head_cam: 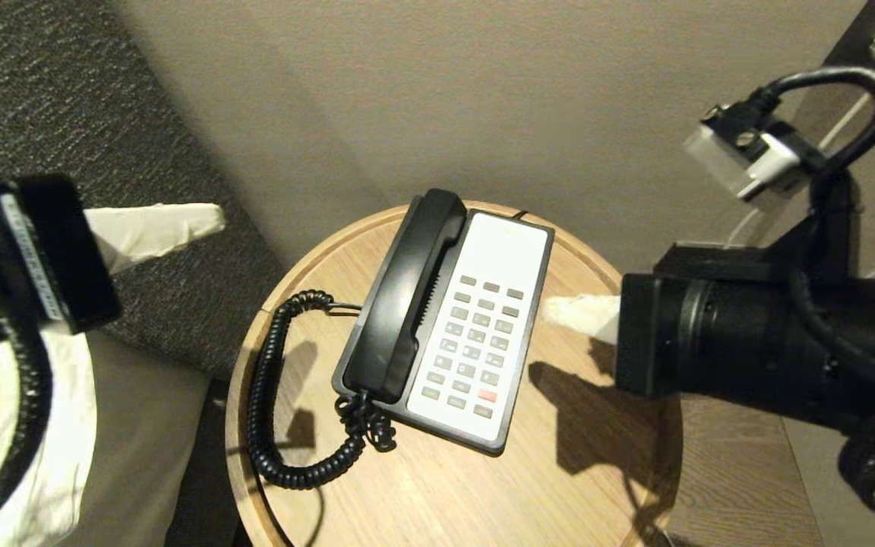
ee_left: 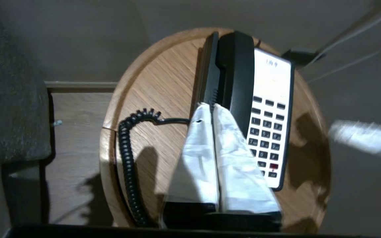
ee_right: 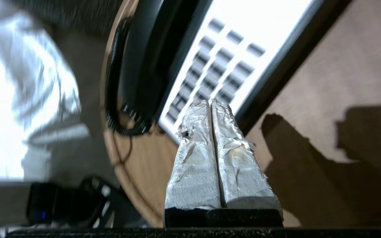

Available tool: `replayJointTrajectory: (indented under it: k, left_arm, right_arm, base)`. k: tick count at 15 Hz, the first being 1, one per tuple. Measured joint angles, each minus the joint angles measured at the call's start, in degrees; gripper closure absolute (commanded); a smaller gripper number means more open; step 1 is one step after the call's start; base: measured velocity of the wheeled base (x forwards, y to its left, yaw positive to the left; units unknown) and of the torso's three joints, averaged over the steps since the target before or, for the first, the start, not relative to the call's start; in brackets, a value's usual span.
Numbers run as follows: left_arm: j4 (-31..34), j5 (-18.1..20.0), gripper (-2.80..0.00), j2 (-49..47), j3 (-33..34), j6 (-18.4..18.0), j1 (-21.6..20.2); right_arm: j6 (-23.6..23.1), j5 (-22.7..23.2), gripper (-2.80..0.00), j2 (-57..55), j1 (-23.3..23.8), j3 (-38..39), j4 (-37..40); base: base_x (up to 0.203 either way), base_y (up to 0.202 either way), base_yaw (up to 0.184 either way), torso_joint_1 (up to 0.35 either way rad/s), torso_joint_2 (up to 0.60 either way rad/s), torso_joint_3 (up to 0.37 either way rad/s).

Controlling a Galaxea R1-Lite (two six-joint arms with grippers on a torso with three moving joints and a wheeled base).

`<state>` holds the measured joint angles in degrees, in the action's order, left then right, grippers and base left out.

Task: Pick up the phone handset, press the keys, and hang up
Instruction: End the call using the dial pad

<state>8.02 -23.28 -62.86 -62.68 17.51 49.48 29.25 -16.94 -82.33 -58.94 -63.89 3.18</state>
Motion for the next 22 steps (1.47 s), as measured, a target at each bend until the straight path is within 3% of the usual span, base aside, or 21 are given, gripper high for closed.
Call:
replayJointTrajectory:
  k: [5, 22]
  left_arm:
    - [0.00, 0.16, 0.00, 4.63, 0.42, 0.74, -0.97]
    - [0.11, 0.22, 0.00, 7.46, 0.58, 1.00, -1.21]
  right_arm:
    - [0.81, 0.01, 0.00, -4.47, -5.41, 0.49, 0.50]
    - [0.09, -1.88, 0.00, -9.32, -3.64, 2.07, 0.06]
  base:
    - [0.000, 0.000, 0.000, 0.000, 0.00, 0.000]
    - [0.000, 0.000, 0.000, 0.000, 0.00, 0.000]
